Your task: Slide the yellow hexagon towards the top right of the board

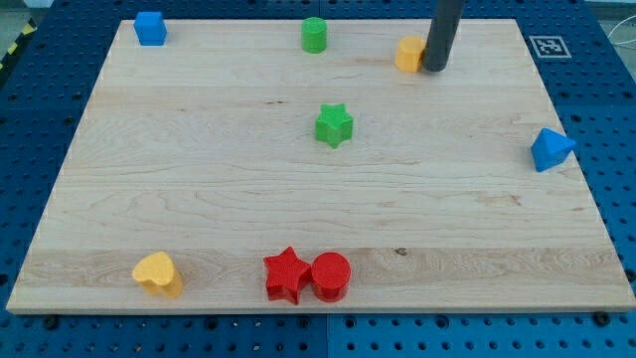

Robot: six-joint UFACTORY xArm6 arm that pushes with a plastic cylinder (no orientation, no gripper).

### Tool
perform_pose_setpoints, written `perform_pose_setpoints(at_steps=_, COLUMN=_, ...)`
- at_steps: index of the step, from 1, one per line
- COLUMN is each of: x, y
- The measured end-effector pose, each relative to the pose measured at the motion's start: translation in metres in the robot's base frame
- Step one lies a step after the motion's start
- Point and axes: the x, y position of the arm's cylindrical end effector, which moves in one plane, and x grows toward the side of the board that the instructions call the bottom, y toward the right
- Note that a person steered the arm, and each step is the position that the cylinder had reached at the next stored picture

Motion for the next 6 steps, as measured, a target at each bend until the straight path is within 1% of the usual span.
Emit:
perform_pose_setpoints(at_steps=1, x=0.024, y=-0.007)
perform_pose_setpoints(at_steps=2, x=0.051, y=-0.053)
perform_pose_setpoints(at_steps=3, x=0.026, y=-0.087)
perform_pose_setpoints(at_steps=4, x=0.004, y=-0.065)
perform_pose_setpoints(at_steps=6, x=-0.012, y=-0.001)
